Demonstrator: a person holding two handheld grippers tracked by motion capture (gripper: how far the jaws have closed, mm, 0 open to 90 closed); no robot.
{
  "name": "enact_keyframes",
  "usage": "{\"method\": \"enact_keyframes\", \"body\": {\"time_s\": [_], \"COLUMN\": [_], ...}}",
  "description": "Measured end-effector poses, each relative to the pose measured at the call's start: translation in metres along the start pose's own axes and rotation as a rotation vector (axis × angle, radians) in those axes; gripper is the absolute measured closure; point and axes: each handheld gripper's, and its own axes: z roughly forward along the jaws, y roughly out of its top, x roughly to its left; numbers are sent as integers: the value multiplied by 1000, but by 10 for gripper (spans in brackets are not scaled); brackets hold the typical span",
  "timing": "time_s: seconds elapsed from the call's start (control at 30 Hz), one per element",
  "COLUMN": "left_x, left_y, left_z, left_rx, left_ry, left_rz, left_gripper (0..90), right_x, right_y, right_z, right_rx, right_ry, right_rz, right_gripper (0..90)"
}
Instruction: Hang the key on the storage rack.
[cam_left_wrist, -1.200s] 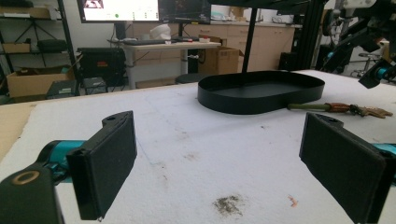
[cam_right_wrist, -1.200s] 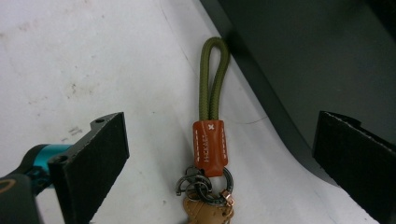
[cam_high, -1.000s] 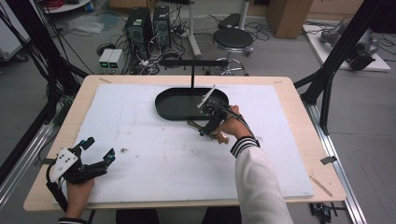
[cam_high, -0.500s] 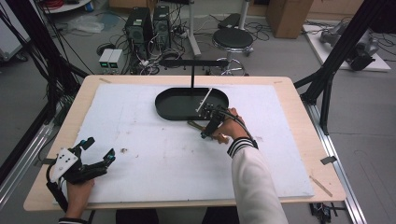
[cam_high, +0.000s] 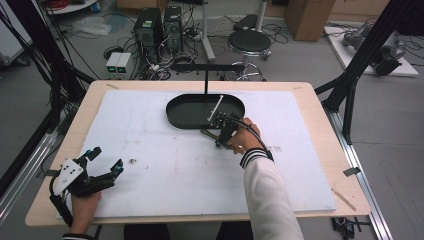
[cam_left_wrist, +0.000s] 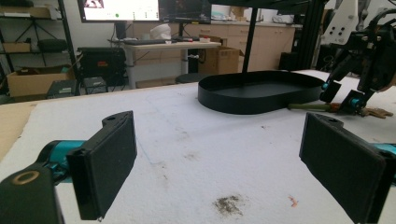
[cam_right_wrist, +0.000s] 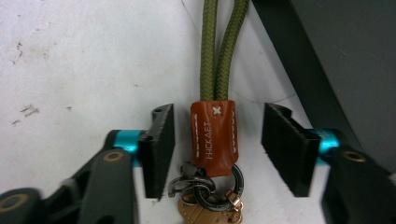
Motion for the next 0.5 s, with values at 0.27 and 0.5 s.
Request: {"method": "enact_keyframes", "body": {"time_s": [0.27, 0.5], "left_x": [0, 0], "left_y": [0, 0], "left_z": [0, 0], "left_rx": [-2, -2], "left_ry": [3, 3], "left_rz": [-6, -9], "left_gripper": [115, 115], "right_x": [1, 0], "right_y": [1, 1], "right_z": [1, 0], "right_rx": [8, 6], "right_ry": [-19, 17], "right_rz": [0, 2], "right_gripper": [588, 720]}}
